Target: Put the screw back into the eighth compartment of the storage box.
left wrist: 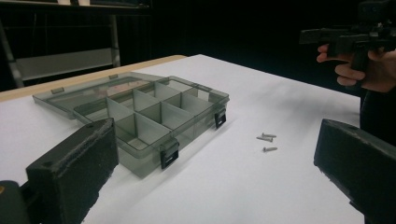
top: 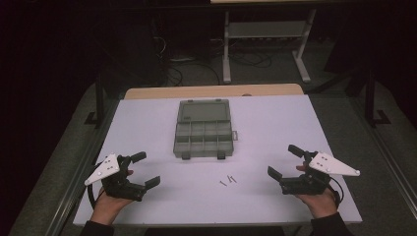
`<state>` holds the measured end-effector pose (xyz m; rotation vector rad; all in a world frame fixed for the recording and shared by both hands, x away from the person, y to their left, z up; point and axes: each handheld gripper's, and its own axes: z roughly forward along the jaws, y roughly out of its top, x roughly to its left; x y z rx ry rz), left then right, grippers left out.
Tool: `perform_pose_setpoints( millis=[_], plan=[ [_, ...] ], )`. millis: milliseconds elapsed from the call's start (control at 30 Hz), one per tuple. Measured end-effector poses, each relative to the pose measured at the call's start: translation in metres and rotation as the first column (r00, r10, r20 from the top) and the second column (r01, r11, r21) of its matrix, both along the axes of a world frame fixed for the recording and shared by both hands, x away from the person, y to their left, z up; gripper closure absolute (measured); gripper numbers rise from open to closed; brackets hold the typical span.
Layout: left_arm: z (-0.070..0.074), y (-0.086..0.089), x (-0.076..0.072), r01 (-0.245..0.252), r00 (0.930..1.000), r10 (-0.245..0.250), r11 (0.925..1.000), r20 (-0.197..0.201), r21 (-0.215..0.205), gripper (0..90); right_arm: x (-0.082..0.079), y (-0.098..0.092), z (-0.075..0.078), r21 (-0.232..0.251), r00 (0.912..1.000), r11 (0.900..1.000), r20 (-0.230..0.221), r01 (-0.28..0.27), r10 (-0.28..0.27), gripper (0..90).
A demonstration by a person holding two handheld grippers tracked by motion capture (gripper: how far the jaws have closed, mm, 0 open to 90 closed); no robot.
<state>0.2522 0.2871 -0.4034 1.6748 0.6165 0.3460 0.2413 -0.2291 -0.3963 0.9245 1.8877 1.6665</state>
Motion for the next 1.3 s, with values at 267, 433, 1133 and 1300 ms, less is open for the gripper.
perform_pose_setpoints(
  millis=[267, 433, 1133, 1300],
  plan=[
    [0.001, -0.002, 0.004, -0.005, 1.0000, 0.005, 1.0000, -0.006, -0.007, 0.0, 0.003, 0.000, 0.004, -0.002, 1.0000, 1.000, -0.002, -0.008, 0.008, 0.0],
    [0.000, -0.003, 0.003, -0.002, 1.0000, 0.001, 1.0000, -0.006, -0.007, 0.0, 0.006, 0.002, 0.006, -0.003, 0.9999, 1.000, 0.009, -0.006, 0.006, 0.0],
    [0.000, -0.004, 0.004, 0.010, 0.9999, -0.010, 0.9999, -0.007, -0.014, 0.0, 0.026, 0.019, 0.013, 0.004, 0.9995, 1.000, 0.020, -0.025, 0.025, 0.0],
    [-0.001, -0.005, 0.003, 0.016, 0.9999, -0.016, 0.9998, -0.006, -0.012, 0.0, 0.031, 0.022, 0.015, 0.006, 0.9993, 1.000, 0.024, -0.027, 0.027, 0.0]
  ],
)
